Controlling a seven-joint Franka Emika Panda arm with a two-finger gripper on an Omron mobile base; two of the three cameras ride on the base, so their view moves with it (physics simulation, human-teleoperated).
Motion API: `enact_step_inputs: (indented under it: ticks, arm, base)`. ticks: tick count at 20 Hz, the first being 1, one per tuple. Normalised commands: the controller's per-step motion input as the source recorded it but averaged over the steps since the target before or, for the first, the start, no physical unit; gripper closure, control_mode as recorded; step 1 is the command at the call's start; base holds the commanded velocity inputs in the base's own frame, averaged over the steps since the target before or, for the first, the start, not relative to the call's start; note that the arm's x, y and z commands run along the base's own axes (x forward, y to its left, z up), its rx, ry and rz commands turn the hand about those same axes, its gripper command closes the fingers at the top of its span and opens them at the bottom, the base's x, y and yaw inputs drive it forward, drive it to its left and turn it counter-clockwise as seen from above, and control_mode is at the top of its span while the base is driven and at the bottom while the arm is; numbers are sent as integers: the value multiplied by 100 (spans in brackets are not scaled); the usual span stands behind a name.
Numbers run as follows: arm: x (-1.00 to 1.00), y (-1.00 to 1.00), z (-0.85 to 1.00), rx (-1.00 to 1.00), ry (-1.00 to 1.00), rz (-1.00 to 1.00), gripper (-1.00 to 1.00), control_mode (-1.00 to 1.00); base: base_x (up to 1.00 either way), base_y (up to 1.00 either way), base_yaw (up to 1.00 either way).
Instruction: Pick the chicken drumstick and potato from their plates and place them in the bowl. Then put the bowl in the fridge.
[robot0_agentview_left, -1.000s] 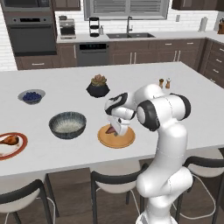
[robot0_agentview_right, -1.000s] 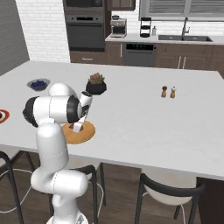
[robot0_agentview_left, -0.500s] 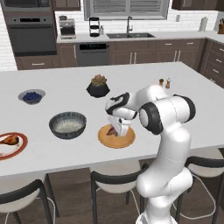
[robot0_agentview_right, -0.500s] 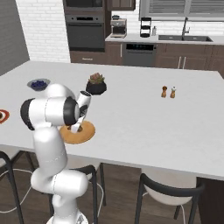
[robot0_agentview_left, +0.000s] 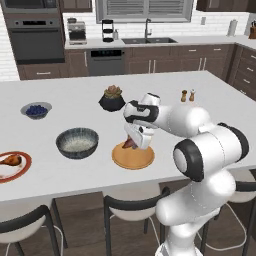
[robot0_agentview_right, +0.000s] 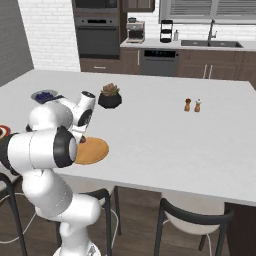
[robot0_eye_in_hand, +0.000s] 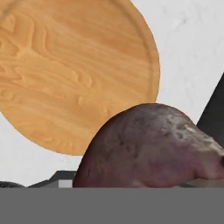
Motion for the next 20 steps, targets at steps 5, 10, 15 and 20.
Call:
enact_step_inputs:
  ticks: [5,10,15,20]
  arm:
    - [-20,58,48,1,-9,20,100,-100]
    - [1,66,68,7,0,22,100,-100]
    - [37,60,20,3,0,31,100,-100]
    - [69,61,-7,-8,0,25,100,-100]
  base:
    - [0,0,0]
    - [0,0,0]
    - [0,0,0]
    - [0,0,0]
